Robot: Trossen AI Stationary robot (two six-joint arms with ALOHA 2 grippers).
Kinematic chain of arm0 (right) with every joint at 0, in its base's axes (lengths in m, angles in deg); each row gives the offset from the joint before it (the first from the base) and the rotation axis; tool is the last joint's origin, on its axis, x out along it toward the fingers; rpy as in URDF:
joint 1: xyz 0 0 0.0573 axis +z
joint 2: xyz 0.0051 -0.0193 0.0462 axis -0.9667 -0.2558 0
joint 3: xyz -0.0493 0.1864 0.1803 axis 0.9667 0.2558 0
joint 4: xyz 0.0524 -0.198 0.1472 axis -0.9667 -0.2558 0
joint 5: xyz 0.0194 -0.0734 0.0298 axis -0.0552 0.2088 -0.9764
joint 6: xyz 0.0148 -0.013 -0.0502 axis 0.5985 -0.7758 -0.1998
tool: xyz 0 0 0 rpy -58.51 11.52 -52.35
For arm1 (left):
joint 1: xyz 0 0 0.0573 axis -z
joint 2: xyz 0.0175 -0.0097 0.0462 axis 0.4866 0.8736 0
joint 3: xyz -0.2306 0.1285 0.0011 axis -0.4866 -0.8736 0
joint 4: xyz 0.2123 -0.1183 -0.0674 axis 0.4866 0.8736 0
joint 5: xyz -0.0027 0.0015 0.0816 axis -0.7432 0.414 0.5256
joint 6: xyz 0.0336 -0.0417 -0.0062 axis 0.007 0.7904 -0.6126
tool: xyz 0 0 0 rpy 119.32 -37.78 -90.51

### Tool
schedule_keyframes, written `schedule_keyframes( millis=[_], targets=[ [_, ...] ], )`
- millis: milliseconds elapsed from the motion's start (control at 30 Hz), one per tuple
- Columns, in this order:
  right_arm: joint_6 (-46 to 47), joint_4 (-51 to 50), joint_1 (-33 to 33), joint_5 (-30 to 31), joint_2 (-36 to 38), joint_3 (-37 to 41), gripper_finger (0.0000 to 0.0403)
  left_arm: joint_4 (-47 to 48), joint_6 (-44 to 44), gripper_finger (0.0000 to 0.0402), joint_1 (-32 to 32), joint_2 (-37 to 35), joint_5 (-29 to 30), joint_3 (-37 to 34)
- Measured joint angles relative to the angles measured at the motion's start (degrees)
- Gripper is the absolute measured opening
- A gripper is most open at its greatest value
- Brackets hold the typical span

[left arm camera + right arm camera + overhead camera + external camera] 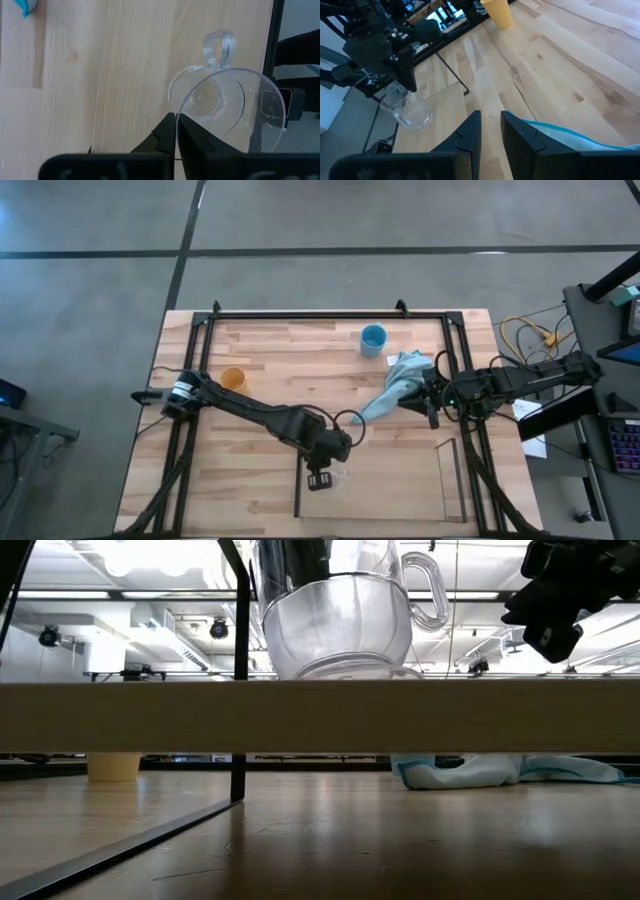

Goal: Stack small to large cups/mugs on shelf
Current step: Put the transparent cup on the shelf

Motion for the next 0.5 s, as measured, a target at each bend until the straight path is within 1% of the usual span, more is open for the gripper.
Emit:
schedule_keyframes(
  millis=[233, 500],
  targets=[
    [-0.04, -0.01, 0.00, 0.00, 0.00, 0.00, 0.0068, -0.28, 0.11, 0.0003, -0.02, 0.00, -0.60, -0.02],
    [-0.15, -0.02, 0.00, 0.00, 0.00, 0.00, 0.0068, -1.11, 0.09, 0.0062, -0.02, 0.00, -0.20, -0.04]
  ],
)
